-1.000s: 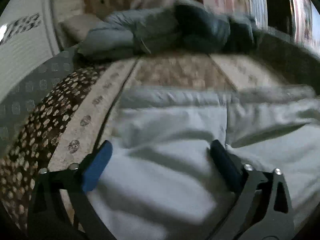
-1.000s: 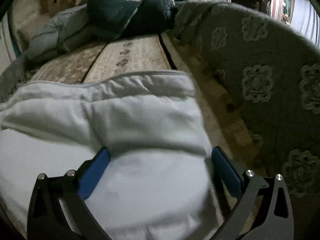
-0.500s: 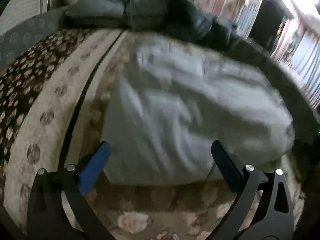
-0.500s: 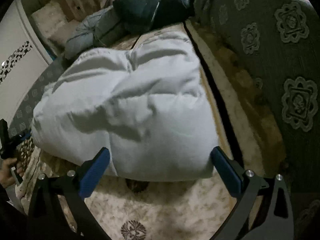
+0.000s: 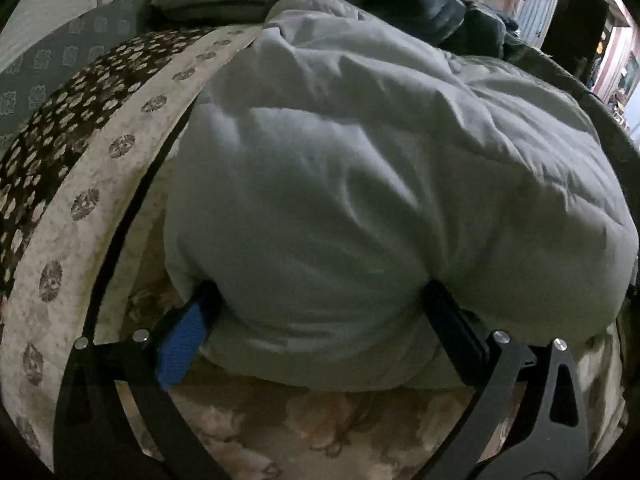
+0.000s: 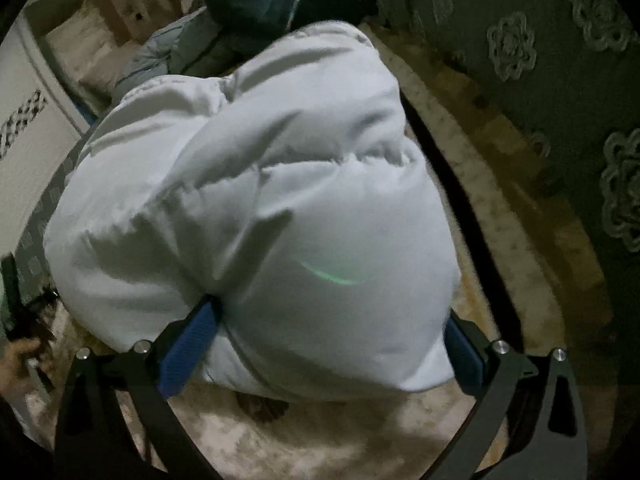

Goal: Fold large clothes

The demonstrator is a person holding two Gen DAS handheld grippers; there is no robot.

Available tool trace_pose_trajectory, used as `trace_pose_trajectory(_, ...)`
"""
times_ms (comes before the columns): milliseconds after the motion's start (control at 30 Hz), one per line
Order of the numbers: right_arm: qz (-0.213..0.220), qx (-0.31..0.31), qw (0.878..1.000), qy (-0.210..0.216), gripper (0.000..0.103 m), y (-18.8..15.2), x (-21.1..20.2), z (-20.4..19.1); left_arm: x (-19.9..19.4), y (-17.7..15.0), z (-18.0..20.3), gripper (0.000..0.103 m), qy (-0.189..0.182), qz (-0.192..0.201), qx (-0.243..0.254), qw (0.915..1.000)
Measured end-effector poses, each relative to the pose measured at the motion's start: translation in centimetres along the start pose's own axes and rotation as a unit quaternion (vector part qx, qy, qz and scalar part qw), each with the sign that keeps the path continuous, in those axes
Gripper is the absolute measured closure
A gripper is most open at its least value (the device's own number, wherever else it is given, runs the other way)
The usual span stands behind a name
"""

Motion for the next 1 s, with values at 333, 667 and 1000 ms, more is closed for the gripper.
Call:
trace_pose_trajectory(333, -0.009, -0.002, 1.0, -0.01, 0.039, 0.4, -0.5, -1.1, 0.3, -0.2, -0.1, 0.013, -0.041, -0.037, -0.024, 0.9982)
trace_pose_trajectory(667, -0.016, -0.044, 0.999, 0.015, 0.087, -0.4, -7.0, -2.3, -6.0, -0.3, 0.8, 0.1, -0.065, -0.035, -0.021, 0.9971)
trace_pose_trajectory(1000, -0.026, -0.041, 0.997, -0.054, 0.039, -5.0, -13.1, 2.2, -9.3, -2.6, 3.5, 0.077, -0.075, -0.071, -0.005, 0.9946)
Point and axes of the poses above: each gripper's, at about its wrist camera, not at the fingertips, and x roughly the way its jaws point, z to its right, y to its top, the point moved 9 cm from there along x, roughly the way its jaws point, and after that the axes turned 10 degrees about x, right-handed, at the moved point
